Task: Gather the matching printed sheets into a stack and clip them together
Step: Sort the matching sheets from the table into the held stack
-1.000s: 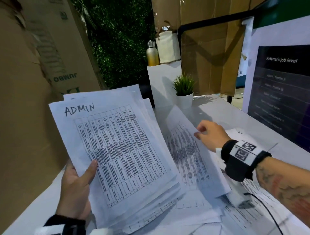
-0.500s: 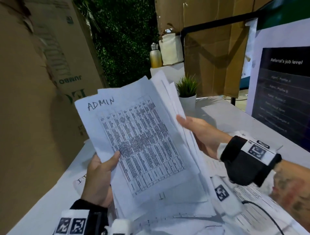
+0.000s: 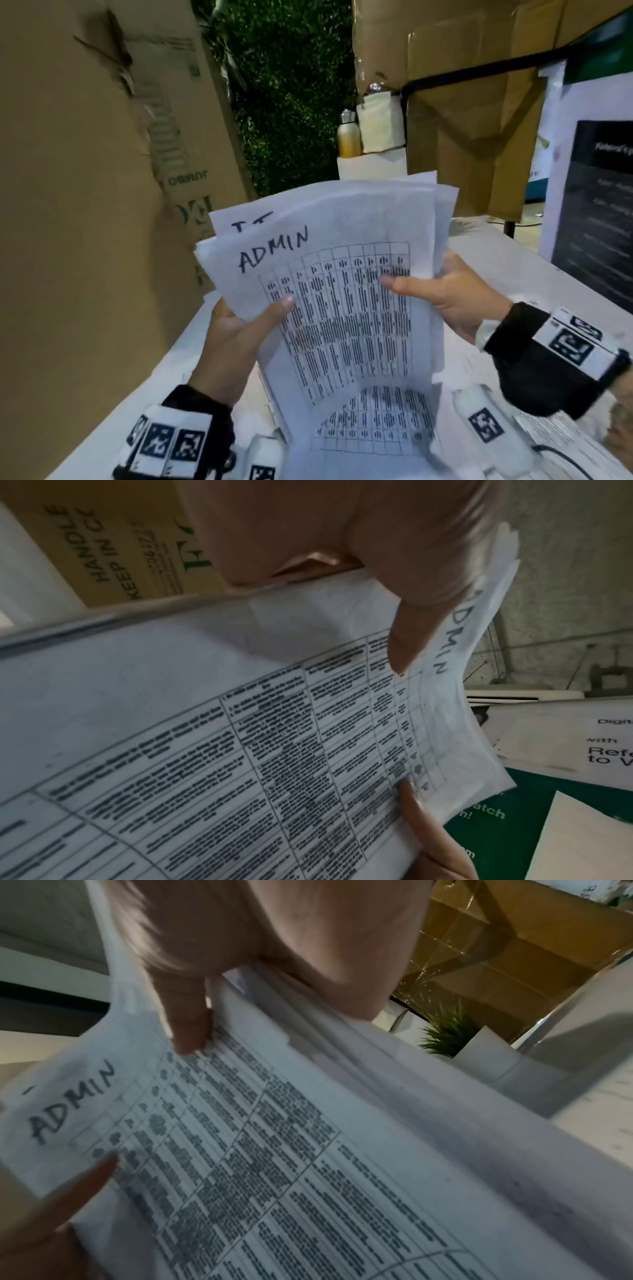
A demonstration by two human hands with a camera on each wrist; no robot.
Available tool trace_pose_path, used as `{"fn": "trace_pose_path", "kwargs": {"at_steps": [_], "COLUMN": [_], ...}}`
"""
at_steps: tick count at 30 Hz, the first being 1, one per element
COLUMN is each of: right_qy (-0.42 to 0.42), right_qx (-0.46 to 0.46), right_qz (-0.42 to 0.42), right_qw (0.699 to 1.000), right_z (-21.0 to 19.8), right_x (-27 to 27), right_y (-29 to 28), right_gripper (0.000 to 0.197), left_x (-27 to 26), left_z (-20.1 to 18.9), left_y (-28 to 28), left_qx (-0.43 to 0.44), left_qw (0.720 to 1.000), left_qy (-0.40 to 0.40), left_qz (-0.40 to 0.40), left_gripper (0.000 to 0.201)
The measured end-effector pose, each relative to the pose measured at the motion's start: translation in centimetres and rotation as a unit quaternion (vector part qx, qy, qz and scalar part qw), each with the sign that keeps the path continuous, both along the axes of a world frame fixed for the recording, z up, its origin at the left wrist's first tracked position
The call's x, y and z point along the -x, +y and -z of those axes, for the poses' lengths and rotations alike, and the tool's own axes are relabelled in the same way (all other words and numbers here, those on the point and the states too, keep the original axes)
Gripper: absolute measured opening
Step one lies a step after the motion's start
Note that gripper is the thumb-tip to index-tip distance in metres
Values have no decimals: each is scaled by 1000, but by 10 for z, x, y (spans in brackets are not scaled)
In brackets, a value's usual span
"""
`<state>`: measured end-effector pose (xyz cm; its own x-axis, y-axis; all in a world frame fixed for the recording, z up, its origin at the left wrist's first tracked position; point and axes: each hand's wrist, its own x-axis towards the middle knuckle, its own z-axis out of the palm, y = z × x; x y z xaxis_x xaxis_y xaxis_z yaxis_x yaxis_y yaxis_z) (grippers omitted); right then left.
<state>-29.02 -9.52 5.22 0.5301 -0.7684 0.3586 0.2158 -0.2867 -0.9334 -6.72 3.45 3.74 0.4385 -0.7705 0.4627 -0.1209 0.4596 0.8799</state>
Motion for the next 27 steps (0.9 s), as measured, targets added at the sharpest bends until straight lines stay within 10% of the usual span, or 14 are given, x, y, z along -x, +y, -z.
{"fn": "trace_pose_path", "kwargs": {"at_steps": [7,12,18,27], "right_qy": [1,56,281,571], "right_qx": [34,-15,-26,-21], "right_qz": [90,69,-1,148], "right_qw": [995,996,959,807], "right_z": [-35,-13,30,68], "right_x": [-13,-15,-6,18], "right_y": [20,18,7,-40], "right_gripper": [10,60,58,104], "left_x": [10,-4,-20,-48], "left_z": [-35,-13,36,53], "left_y": [-2,7,3,11], "left_qx": [31,-33,-147,-208], "left_qw": [996,999,974,967], "left_qy": [2,-35,-137,-35], "left_qz": [-79,-16,-101,-141], "left_gripper": [21,31,18,9]}}
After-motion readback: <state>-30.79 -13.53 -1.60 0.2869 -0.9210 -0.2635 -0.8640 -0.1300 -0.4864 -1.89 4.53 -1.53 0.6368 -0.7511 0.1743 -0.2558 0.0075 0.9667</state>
